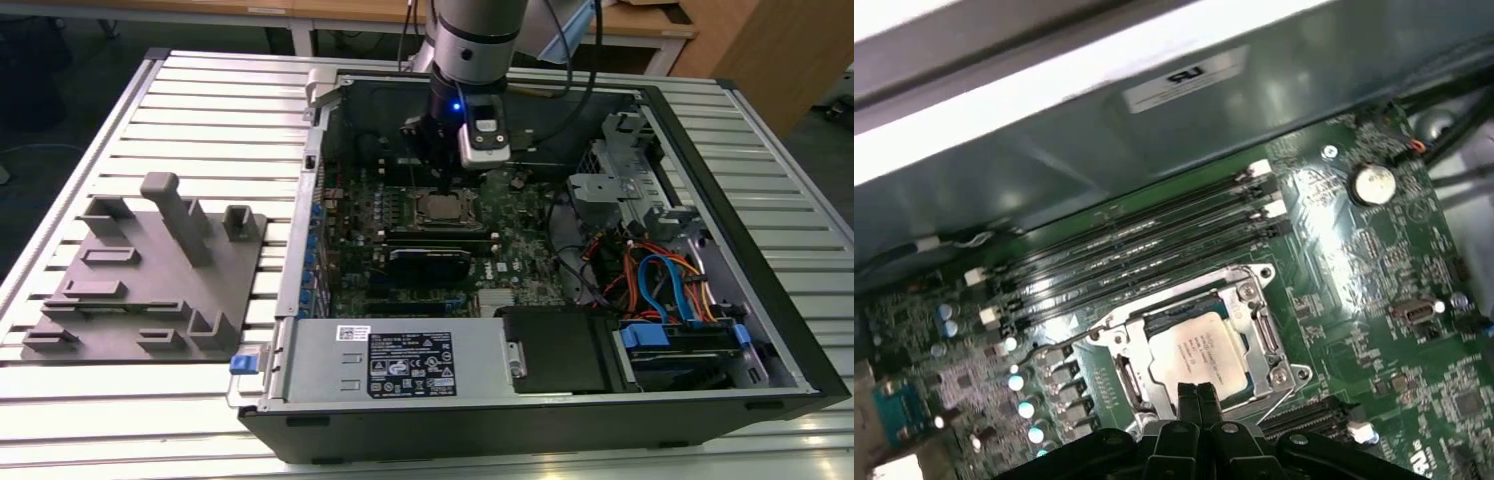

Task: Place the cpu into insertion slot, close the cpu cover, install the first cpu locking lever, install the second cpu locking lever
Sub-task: 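Install the first cpu locking lever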

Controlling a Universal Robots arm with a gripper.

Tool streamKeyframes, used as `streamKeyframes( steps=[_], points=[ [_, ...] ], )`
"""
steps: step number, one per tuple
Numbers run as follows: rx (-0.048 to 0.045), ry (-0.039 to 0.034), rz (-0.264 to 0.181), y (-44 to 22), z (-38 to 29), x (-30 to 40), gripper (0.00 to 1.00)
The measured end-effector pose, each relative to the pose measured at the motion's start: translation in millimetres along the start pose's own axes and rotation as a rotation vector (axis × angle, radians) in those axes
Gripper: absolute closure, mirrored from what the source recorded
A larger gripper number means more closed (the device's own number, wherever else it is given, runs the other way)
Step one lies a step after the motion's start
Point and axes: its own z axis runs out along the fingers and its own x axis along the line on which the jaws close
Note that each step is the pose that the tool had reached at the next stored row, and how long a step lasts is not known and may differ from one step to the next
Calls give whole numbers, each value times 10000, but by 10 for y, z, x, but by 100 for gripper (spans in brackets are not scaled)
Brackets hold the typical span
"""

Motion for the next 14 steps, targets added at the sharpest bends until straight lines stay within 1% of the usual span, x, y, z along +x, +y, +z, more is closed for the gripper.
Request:
streamKeyframes(
  steps=[4,6,14],
  points=[
    [21,2,-668,0,0,0,90],
    [28,2,-884,0,0,0,90],
    [29,2,-917,0,0,0,90]
  ],
)
